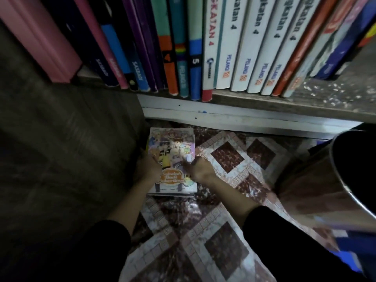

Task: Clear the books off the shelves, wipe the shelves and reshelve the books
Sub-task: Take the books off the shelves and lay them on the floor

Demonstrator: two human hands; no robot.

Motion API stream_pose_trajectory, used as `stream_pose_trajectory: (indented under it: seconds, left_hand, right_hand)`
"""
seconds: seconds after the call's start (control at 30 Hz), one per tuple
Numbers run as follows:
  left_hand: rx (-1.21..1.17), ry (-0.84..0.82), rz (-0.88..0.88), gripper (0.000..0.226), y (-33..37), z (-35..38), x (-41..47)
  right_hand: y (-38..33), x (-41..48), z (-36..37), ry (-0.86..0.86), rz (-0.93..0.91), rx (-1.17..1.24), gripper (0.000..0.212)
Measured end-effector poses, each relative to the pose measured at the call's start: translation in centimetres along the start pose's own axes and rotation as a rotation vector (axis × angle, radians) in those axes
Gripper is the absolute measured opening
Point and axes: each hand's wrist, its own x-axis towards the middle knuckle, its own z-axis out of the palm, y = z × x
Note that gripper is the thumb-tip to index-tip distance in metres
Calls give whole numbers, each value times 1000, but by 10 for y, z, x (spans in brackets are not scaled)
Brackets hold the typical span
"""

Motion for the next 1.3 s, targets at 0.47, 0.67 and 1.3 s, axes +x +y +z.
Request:
stream_pose_trajectory:
  seconds: [0.47,0.67,1.3]
  left_hand:
    - [212,-55,373,42,78,-45,-104]
    - [180,-146,500,25,101,-80,-158]
    - [111,7,704,26,145,-144,-276]
  right_hand:
    - [3,-102,-86,272,-118,117,38]
    - [-7,-157,-117,337,-152,157,33]
    - [-15,-267,-172,541,-231,364,22]
